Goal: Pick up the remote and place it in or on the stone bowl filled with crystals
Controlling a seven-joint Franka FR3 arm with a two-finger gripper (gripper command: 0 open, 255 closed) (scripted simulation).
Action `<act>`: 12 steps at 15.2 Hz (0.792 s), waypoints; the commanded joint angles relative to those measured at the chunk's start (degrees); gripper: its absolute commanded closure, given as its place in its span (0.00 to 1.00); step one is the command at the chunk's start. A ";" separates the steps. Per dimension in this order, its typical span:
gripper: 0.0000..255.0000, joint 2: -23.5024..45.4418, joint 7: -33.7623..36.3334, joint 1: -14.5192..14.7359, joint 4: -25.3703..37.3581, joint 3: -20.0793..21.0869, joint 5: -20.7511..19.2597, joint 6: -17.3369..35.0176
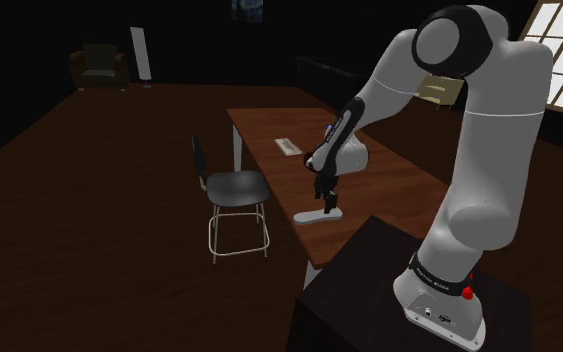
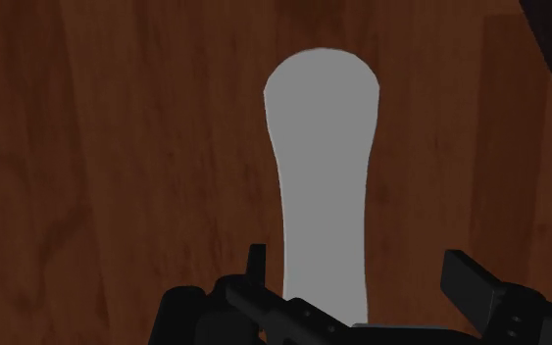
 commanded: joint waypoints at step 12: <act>0.00 10.96 -8.42 -7.57 3.96 8.98 7.54 7.36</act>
